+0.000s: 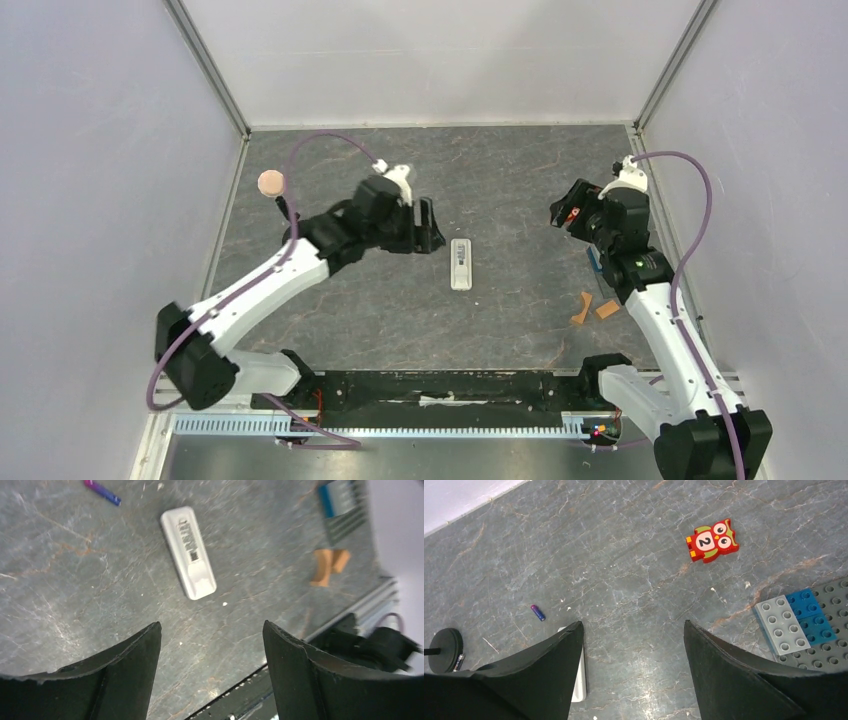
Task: Load the batteries into the remote control
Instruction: Adjust the remote control at the center of the board.
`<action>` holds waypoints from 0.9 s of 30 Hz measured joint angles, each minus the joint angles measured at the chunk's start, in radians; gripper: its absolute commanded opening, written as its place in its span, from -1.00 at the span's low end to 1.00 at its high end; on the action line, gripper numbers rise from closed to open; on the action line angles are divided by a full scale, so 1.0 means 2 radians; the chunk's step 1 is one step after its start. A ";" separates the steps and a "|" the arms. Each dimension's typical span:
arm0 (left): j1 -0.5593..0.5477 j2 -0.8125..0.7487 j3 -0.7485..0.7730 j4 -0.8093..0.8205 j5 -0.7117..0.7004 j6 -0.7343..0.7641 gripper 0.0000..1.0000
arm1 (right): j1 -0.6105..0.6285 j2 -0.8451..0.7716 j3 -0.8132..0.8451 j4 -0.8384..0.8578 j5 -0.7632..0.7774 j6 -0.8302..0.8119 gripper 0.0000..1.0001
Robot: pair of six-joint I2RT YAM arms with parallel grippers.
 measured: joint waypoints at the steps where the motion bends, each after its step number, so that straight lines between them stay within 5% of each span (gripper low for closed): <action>1: -0.015 0.018 -0.006 0.006 -0.021 -0.007 0.59 | 0.000 0.000 -0.002 0.000 0.000 0.000 0.56; 12: -0.130 0.211 -0.005 0.075 -0.171 -0.015 0.55 | 0.000 -0.016 -0.023 -0.005 0.001 0.000 0.71; 21: -0.147 0.297 0.013 0.105 -0.211 -0.012 0.55 | 0.000 -0.023 -0.032 -0.018 0.001 0.001 0.69; 27: -0.147 0.333 0.025 0.114 -0.223 -0.014 0.23 | 0.000 -0.024 -0.032 -0.024 0.000 0.001 0.70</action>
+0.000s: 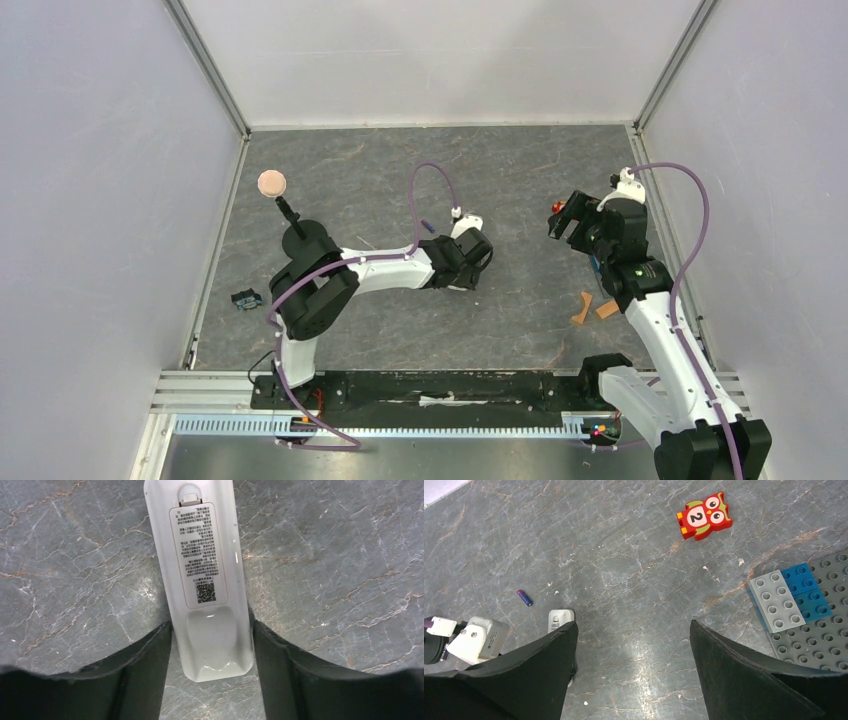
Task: Load the batteries into the remote control
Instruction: Adjust the remote control at the center of the board.
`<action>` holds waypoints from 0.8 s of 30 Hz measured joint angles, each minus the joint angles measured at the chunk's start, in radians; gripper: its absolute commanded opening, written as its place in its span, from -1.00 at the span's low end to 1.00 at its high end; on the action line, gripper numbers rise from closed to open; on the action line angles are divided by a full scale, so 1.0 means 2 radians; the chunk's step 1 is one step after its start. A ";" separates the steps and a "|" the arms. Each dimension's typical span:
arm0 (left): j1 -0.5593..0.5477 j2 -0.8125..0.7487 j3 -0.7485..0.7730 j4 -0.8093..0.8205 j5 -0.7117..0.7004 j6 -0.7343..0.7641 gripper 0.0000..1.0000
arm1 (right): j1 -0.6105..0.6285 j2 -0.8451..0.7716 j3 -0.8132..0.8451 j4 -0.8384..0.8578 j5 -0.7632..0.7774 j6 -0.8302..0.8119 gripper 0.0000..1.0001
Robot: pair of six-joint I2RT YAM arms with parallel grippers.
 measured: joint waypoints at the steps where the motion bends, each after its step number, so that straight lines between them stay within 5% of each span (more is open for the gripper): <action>1: 0.000 0.001 0.002 0.001 -0.001 0.000 0.14 | 0.000 0.000 0.000 0.000 -0.001 0.000 0.70; 3: 0.000 0.003 0.003 0.002 -0.001 0.002 -0.12 | 0.000 0.000 -0.001 0.001 -0.004 0.000 0.69; 8: 0.001 0.003 0.001 0.016 0.015 0.042 -0.30 | 0.000 0.000 -0.008 0.000 -0.012 0.004 0.69; 16: 0.006 -0.025 -0.049 0.080 0.160 0.235 -0.34 | 0.000 0.005 -0.032 0.001 -0.043 0.011 0.63; 24: 0.005 -0.037 -0.065 0.083 0.231 0.376 -0.32 | 0.000 0.034 -0.090 0.007 -0.115 0.010 0.54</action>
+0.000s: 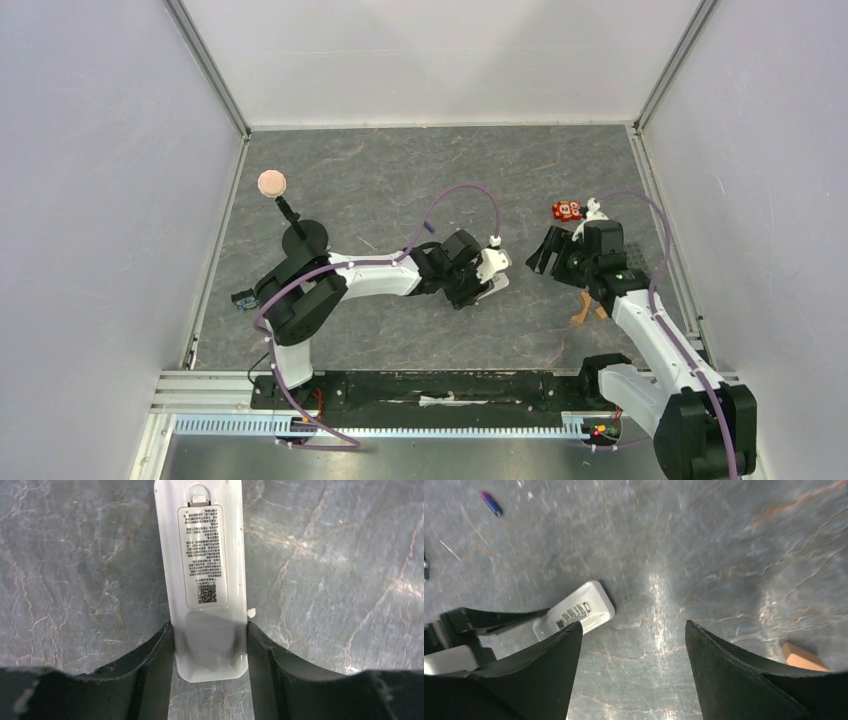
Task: Load the batteries into the remote control
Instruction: Adjust the remote control at the center of the board.
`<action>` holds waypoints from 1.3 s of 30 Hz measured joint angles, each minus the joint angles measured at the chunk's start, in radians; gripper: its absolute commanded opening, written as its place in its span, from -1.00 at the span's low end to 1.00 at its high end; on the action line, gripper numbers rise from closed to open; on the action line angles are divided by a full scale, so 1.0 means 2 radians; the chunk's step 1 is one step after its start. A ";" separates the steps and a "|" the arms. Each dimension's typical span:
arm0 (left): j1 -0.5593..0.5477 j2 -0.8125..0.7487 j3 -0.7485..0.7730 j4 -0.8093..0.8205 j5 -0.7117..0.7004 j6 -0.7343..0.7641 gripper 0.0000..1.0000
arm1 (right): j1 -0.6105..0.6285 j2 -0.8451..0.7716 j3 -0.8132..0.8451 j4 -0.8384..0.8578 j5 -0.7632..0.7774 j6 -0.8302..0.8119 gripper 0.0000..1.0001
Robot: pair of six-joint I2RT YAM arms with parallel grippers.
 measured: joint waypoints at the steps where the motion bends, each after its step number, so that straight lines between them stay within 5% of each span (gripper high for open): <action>1: 0.000 -0.001 0.000 -0.002 0.005 0.015 -0.31 | 0.002 0.005 -0.008 0.002 -0.011 -0.001 0.53; 3: 0.000 -0.003 -0.001 -0.007 0.014 0.040 -0.19 | 0.008 0.017 -0.021 0.006 -0.030 -0.002 0.52; 7: -0.001 -0.011 -0.006 -0.019 0.014 0.066 0.43 | 0.036 0.040 -0.037 0.019 -0.055 -0.004 0.50; 9: -0.001 -0.017 -0.012 -0.022 0.014 0.072 0.52 | 0.051 0.051 -0.043 0.031 -0.062 -0.002 0.50; 15: -0.002 -0.059 -0.056 -0.014 0.009 0.067 0.58 | 0.085 0.087 -0.048 0.067 -0.062 0.015 0.35; 23: -0.002 -0.171 -0.139 0.038 -0.019 0.006 0.62 | 0.134 0.114 -0.065 0.127 -0.030 0.081 -0.15; 28: -0.002 -0.254 -0.217 0.092 -0.084 -0.085 0.70 | 0.148 0.114 -0.094 0.167 -0.011 0.125 -0.08; 34: 0.001 -0.361 -0.301 0.111 -0.193 -0.218 0.69 | 0.154 0.114 -0.096 0.185 0.003 0.140 0.43; 39: 0.008 -0.396 -0.304 0.092 -0.227 -0.296 0.65 | 0.155 0.129 -0.071 0.171 0.027 0.116 0.43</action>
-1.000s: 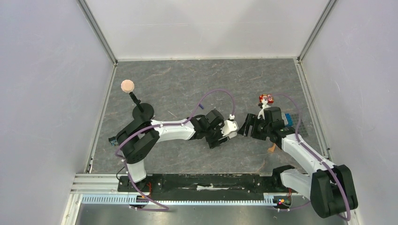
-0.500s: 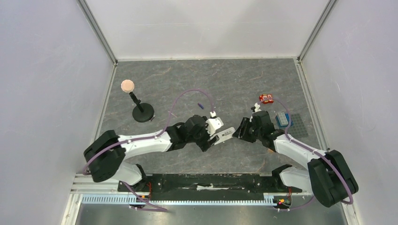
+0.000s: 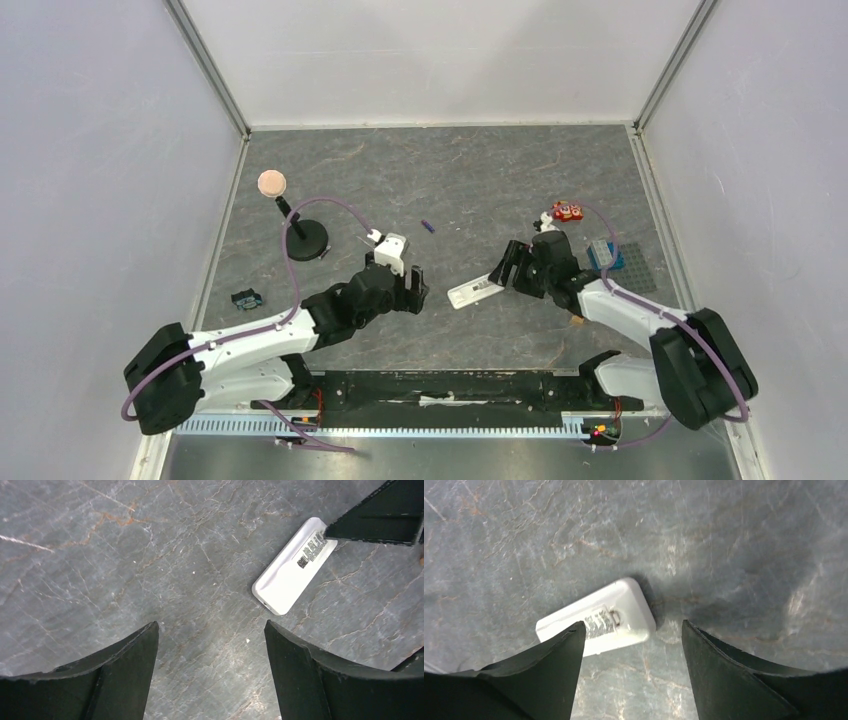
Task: Load the batteries into the remote control
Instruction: Adjust the remote control at the center of the board.
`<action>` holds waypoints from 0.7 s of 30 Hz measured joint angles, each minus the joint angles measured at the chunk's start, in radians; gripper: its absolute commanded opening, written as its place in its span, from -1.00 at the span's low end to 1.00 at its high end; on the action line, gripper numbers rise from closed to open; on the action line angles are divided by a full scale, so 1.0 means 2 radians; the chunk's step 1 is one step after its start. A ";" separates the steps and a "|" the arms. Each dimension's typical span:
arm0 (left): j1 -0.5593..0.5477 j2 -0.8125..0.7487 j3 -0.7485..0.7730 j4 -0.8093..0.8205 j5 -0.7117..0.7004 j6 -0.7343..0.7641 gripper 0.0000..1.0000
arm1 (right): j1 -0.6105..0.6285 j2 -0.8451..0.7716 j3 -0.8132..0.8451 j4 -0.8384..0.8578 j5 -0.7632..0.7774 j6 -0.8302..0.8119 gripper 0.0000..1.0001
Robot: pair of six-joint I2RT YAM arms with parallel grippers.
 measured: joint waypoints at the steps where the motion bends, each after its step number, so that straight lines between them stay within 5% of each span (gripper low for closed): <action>1: 0.001 0.000 0.000 -0.004 0.000 -0.013 0.65 | 0.000 0.012 0.010 -0.002 0.003 -0.009 0.38; 14: 0.008 0.045 0.000 -0.014 0.033 -0.109 0.59 | 0.022 0.053 0.029 -0.002 -0.002 0.003 -0.16; 21: 0.040 0.120 0.006 0.006 0.098 -0.148 0.43 | 0.045 0.026 0.011 -0.012 0.007 0.047 -0.17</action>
